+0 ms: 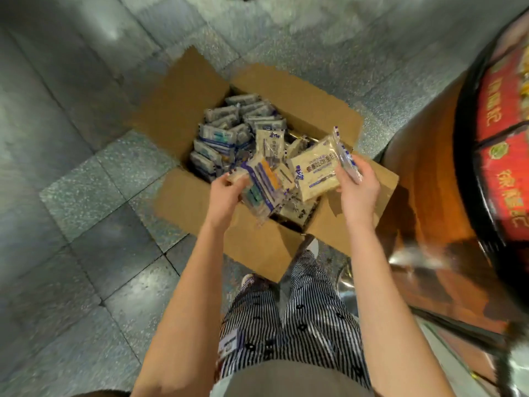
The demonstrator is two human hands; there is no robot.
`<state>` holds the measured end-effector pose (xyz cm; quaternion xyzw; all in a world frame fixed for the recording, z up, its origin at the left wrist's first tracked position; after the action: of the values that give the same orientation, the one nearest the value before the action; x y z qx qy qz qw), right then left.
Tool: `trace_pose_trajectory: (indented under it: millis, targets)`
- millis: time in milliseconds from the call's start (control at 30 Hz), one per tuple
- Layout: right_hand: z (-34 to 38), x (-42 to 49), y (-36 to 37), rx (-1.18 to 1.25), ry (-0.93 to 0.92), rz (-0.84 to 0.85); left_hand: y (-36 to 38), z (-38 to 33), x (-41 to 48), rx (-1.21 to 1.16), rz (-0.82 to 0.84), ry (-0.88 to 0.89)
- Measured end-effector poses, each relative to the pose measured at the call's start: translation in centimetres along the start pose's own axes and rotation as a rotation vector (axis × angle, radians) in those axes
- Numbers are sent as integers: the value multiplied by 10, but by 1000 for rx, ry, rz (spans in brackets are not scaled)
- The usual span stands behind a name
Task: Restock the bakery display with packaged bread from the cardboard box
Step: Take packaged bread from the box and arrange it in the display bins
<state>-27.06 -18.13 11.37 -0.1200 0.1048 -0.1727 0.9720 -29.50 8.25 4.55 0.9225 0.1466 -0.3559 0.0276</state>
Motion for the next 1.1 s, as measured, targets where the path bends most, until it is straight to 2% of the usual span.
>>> trace_pose_trajectory:
  millis: [167, 300, 467, 700, 933, 1100]
  targets:
    - [23, -53, 15, 57, 0, 48, -72, -14, -60, 6, -198, 178]
    - [52, -75, 37, 69, -63, 160, -110, -21, -114, -43, -339, 286]
    - [79, -107, 75, 98, -142, 383, -151, -3, -181, -140, -533, 316]
    - [67, -189, 107, 88, -184, 742, -174, 80, -286, -381, -668, 280]
    - [55, -308, 127, 68, -231, 1128, -199, 197, -411, -541, -1121, 267]
    - [57, -417, 126, 68, -273, 1396, -200, 262, -512, -501, -1346, 227]
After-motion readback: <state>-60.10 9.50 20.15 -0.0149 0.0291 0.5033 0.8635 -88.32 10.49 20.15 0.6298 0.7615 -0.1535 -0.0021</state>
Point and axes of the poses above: each hand's wrist, its own x-axis towards the middle knuckle, its own y-axis out of the palm, z = x × y, the point moved 5 cm from there along x, towards the middle knuckle, and after that the axes turned 8 degrees about -y, right-handed, at the moved point
